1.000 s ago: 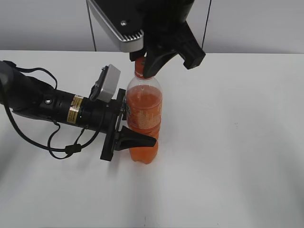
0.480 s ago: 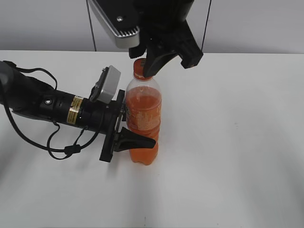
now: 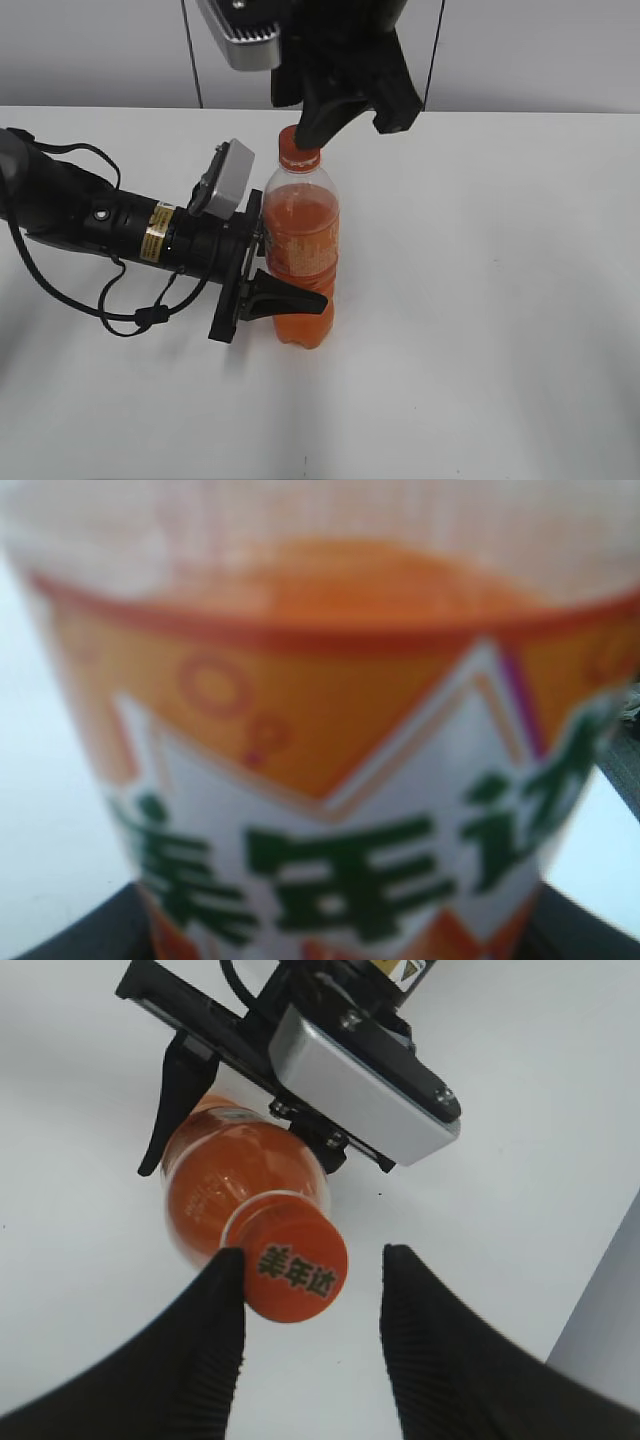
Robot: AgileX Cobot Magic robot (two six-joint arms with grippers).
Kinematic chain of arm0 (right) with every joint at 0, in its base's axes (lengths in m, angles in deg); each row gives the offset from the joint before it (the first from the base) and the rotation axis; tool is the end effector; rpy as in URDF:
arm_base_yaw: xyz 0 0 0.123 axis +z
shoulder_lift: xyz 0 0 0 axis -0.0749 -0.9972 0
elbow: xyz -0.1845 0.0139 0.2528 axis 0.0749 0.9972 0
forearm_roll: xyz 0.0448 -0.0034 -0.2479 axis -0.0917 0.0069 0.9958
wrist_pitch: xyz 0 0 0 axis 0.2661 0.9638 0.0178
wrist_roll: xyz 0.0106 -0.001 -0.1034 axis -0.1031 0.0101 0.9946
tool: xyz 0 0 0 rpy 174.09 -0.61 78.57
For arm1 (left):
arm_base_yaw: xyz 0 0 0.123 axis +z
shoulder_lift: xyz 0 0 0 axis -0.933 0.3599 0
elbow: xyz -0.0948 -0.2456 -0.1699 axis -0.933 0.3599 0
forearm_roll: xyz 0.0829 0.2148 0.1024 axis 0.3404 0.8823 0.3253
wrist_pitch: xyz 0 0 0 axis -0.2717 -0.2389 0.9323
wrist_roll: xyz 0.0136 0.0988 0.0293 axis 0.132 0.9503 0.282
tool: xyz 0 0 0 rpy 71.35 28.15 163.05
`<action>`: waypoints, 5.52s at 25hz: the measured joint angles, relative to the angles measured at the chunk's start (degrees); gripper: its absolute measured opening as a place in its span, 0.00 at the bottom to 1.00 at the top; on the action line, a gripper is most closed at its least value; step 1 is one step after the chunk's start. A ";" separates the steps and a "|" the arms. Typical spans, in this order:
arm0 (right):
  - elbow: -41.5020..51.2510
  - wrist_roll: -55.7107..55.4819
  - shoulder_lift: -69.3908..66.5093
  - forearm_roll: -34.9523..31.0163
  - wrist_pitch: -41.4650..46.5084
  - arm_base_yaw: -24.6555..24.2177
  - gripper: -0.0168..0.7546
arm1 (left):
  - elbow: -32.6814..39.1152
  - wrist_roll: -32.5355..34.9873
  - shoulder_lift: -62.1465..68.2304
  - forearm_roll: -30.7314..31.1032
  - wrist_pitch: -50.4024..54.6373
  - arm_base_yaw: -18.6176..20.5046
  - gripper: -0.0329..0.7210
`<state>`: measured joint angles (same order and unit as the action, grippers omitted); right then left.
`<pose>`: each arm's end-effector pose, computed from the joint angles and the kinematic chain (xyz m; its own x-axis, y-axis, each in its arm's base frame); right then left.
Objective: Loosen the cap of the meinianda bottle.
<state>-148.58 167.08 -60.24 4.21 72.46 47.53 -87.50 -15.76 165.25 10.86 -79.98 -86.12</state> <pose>0.2943 0.2932 0.3510 0.5686 -0.8034 -0.1768 -0.7999 -0.4899 -0.3466 0.3342 -0.2037 0.1154 0.0686 0.3368 -0.9391 0.9930 -0.1139 0.0317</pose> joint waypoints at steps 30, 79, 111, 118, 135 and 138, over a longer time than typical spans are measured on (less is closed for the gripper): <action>-0.72 -66.94 2.70 -6.95 -1.23 0.00 0.46 | 0.00 0.53 0.00 0.20 -0.17 -0.05 0.58; 2.59 -103.56 -0.12 0.21 -1.29 0.00 0.38 | 0.05 0.53 0.00 -3.00 0.81 -0.05 0.57; 2.59 -9.06 -0.06 1.57 -1.35 -0.37 0.37 | 0.05 0.43 0.00 -3.10 1.18 -0.05 0.57; 2.59 -8.59 2.03 1.38 -1.35 -0.43 0.37 | 0.05 0.48 0.00 -3.04 1.18 -0.05 0.57; 1.25 -39.17 6.60 6.97 -1.35 -1.30 0.37 | 0.05 0.54 0.00 -2.97 1.18 -0.05 0.57; 1.21 -49.68 6.60 8.23 -1.35 -4.08 0.37 | 0.05 0.54 0.00 -2.97 1.18 -0.05 0.57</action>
<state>-147.38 117.40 -53.64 12.45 71.11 43.45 -87.45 -15.23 165.25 7.88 -78.80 -86.17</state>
